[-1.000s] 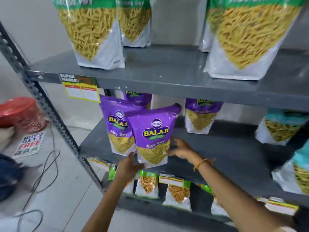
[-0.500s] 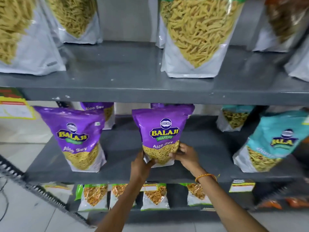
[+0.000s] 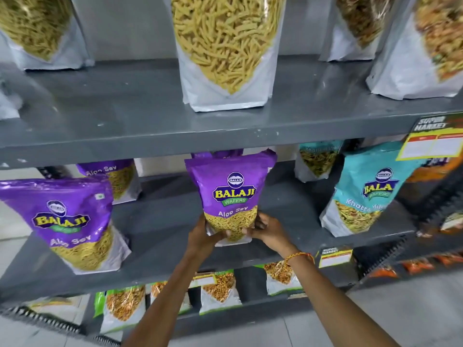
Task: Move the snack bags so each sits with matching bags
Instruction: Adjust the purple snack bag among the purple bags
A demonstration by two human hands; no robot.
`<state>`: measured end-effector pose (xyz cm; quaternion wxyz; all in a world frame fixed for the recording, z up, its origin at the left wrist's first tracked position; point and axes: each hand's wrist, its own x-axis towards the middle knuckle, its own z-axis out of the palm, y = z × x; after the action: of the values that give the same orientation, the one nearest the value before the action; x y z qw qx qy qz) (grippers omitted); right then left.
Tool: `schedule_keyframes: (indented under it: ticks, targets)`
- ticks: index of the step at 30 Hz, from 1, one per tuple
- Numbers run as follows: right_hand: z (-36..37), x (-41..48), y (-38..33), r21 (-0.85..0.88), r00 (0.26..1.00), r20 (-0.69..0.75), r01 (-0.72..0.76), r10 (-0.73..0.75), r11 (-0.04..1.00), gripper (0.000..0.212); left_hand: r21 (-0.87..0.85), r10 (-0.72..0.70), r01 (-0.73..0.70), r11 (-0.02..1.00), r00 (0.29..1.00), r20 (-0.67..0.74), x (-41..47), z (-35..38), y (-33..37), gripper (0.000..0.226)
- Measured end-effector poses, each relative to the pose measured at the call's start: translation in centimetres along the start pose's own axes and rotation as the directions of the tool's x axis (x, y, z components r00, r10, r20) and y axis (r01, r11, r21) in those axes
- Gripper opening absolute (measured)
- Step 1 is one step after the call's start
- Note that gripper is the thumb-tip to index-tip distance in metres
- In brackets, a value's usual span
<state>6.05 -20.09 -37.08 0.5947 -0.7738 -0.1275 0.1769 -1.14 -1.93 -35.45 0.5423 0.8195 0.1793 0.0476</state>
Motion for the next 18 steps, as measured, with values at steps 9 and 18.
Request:
schedule_keyframes:
  ticks: [9,18]
  targets:
    - [0.6,-1.9,0.3,-0.086,0.996,-0.088,-0.005,-0.003,0.996,0.029,-0.002,-0.015,0.015,1.000,0.999,-0.048,-2.3,0.9,-0.2,0.065]
    - [0.9,-2.5,0.3,-0.109,0.993,-0.121,-0.016,0.003,0.994,0.031,-0.018,-0.025,0.024,1.000,0.998,-0.056,-3.0,1.3,0.1,0.064]
